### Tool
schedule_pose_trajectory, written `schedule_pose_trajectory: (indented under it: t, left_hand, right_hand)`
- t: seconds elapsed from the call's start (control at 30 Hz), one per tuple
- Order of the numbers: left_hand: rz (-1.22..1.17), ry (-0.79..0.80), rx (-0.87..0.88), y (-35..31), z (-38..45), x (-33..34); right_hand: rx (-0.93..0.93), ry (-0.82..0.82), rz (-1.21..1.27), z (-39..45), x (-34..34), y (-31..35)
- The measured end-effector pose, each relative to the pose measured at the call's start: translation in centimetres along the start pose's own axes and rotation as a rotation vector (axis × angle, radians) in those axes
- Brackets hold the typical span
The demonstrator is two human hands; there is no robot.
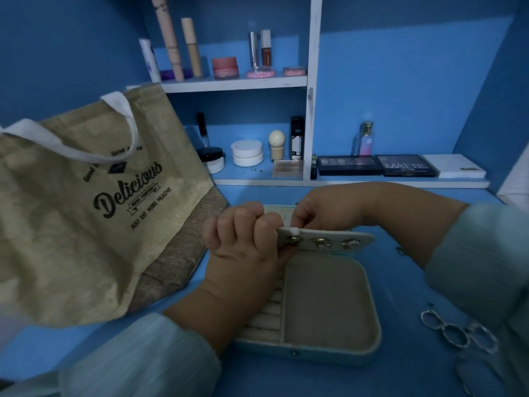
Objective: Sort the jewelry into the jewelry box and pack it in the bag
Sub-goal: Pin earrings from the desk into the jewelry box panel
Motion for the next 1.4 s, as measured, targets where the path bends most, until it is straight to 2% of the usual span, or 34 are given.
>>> schedule_pose_trajectory:
  t: [0.2, 0.47, 0.7, 0.87, 0.97, 1.13, 1.4]
  left_hand:
    - [-0.025, 0.036, -0.039, 0.1, 0.1, 0.2]
    - [-0.07, 0.151, -0.051, 0.3, 0.4, 0.0]
    - [-0.177, 0.294, -0.086, 0.5, 0.5, -1.1]
    - [-0.251, 0.331, -0.161, 0.5, 1.0, -1.8]
    - [-0.266, 0.322, -0.225, 0.3, 1.2, -2.2]
    - [-0.264, 0.352, -0.195, -0.1, 0.5, -2.7]
    - [-0.356, 0.483, -0.064, 0.1, 1.2, -4.0]
  right_hand:
    - [0.004, -0.061, 0.012, -0.1, -0.2, 0.0]
    - [0.061, -0.259, 0.408, -3.1, -2.1, -2.4]
    - [0.185, -0.236, 0.359, -7.6, -1.9, -2.7]
    - [0.323, -0.275, 0.568, -10.7, -0.3, -2.5]
    - [0.34, -0.308, 0.739, -12.0, 1.1, -1.8]
    - [0.269, -0.525, 0.985, -13.2, 2.6, -1.0]
    - [0.283, -0.646, 1.106, -13.9, 4.3, -0.9]
Point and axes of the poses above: each hand's wrist, its own z-axis towards the middle knuckle, its own x-axis out of the palm, y = z × x, the point moved 5 cm from there along z, towards the middle knuckle
